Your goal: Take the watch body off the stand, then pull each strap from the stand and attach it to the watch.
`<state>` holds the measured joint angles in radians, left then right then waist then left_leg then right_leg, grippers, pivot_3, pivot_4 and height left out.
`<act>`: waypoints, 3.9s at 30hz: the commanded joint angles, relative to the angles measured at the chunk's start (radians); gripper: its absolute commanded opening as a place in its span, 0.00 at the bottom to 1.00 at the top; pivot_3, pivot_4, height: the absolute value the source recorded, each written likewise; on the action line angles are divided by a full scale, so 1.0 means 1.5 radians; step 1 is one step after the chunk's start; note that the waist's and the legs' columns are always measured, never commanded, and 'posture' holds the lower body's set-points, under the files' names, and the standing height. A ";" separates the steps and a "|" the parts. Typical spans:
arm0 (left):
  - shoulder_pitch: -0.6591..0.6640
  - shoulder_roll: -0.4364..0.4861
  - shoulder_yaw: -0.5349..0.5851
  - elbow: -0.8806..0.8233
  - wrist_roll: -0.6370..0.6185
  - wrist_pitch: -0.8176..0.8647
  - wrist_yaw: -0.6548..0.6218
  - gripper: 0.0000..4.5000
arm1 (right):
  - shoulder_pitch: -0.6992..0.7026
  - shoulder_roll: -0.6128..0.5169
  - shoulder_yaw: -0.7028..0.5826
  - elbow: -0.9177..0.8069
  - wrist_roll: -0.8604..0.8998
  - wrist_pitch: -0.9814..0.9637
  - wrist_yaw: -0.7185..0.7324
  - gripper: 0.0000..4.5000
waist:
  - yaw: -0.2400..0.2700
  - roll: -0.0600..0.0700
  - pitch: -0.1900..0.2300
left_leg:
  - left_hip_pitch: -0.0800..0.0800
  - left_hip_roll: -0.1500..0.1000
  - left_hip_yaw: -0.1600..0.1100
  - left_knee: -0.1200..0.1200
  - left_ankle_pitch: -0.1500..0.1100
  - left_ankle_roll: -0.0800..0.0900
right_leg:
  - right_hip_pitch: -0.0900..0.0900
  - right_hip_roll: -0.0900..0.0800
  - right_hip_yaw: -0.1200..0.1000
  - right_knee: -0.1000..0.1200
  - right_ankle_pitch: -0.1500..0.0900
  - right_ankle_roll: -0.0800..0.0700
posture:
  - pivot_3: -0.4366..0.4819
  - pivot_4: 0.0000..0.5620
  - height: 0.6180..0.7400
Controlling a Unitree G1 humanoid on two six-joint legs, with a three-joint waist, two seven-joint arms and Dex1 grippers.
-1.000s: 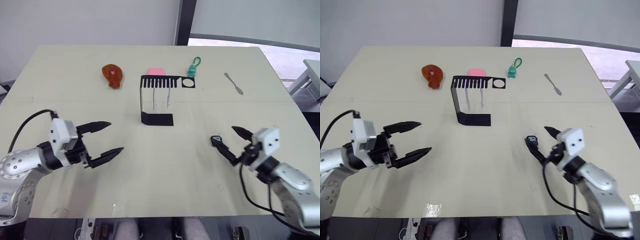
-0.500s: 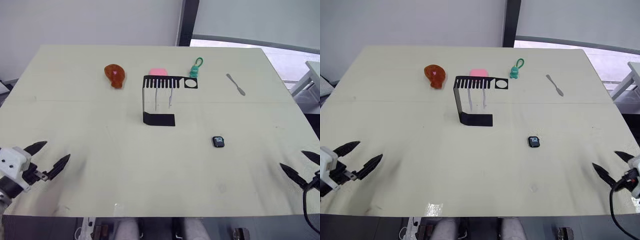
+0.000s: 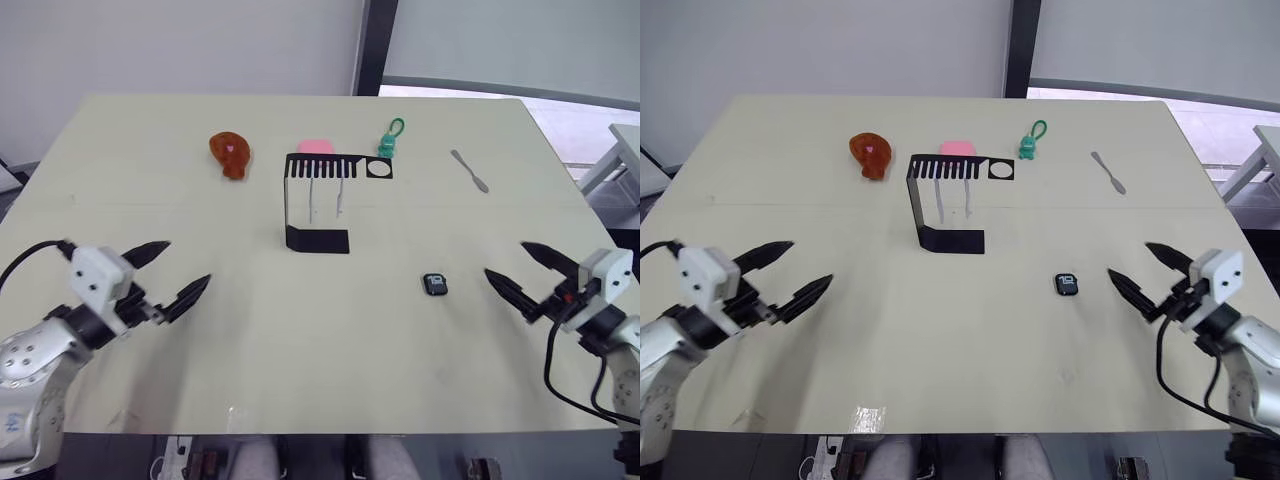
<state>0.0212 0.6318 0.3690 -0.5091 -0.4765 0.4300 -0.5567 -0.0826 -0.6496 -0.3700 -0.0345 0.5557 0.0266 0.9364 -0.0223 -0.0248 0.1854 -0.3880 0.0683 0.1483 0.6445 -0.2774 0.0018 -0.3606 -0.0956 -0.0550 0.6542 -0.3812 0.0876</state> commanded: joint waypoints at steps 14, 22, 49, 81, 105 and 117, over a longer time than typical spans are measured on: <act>-0.211 -0.266 -0.268 0.087 0.226 0.055 0.317 1.00 | -0.032 0.050 0.106 -0.052 0.010 -0.004 0.052 0.99 | 0.013 0.000 0.000 | -0.001 -0.001 0.001 0.003 0.000 0.002 | 0.000 0.000 0.002 -0.001 0.001 0.001 | 0.48 0.27 1.00; -0.292 -0.347 -0.311 0.226 0.312 0.001 0.384 1.00 | -0.026 0.065 0.122 -0.052 -0.002 -0.013 0.051 0.99 | 0.014 0.000 0.000 | -0.001 -0.001 0.001 0.003 0.000 0.002 | 0.000 0.000 0.001 -0.001 0.001 0.001 | 0.48 0.27 1.00; -0.384 -0.438 -0.309 0.366 0.389 -0.088 0.467 0.63 | -0.001 0.067 0.131 -0.055 -0.015 -0.015 0.047 1.00 | 0.015 0.000 0.000 | -0.001 -0.001 0.001 0.003 0.000 0.002 | 0.000 0.000 0.001 -0.001 0.001 0.001 | 0.48 0.27 1.00; -0.386 -0.456 -0.306 0.377 0.427 -0.123 0.526 0.01 | -0.214 0.400 0.303 -0.155 -0.268 0.210 -0.486 1.00 | 0.012 -0.001 0.000 | -0.010 -0.001 0.002 0.006 0.002 0.001 | -0.011 0.000 0.001 0.006 0.001 0.001 | 0.48 0.27 1.00; -0.377 -0.459 -0.311 0.364 0.424 -0.110 0.518 0.00 | -0.291 0.428 0.307 -0.040 -0.311 0.154 -0.494 0.94 | 0.012 -0.001 -0.001 | -0.011 -0.001 0.002 0.005 0.002 0.001 | -0.011 0.000 0.001 0.006 0.001 0.001 | 0.48 0.27 1.00; -0.374 -0.457 -0.311 0.357 0.424 -0.102 0.513 0.00 | -0.287 0.422 0.325 -0.045 -0.304 0.138 -0.474 0.01 | 0.011 -0.001 -0.001 | -0.011 -0.001 0.002 0.005 0.002 0.001 | -0.011 0.000 0.001 0.006 0.001 0.001 | 0.48 0.27 1.00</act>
<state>-0.5426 -0.0508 -0.0946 0.0534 0.1415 0.2748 0.2163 -0.5043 -0.0147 0.1133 -0.0694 0.0930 0.2626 0.2053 -0.0053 -0.0269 0.1846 -0.4040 0.0669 0.1506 0.6523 -0.2739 0.0035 -0.3769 -0.0952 -0.0538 0.6628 -0.3802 0.0896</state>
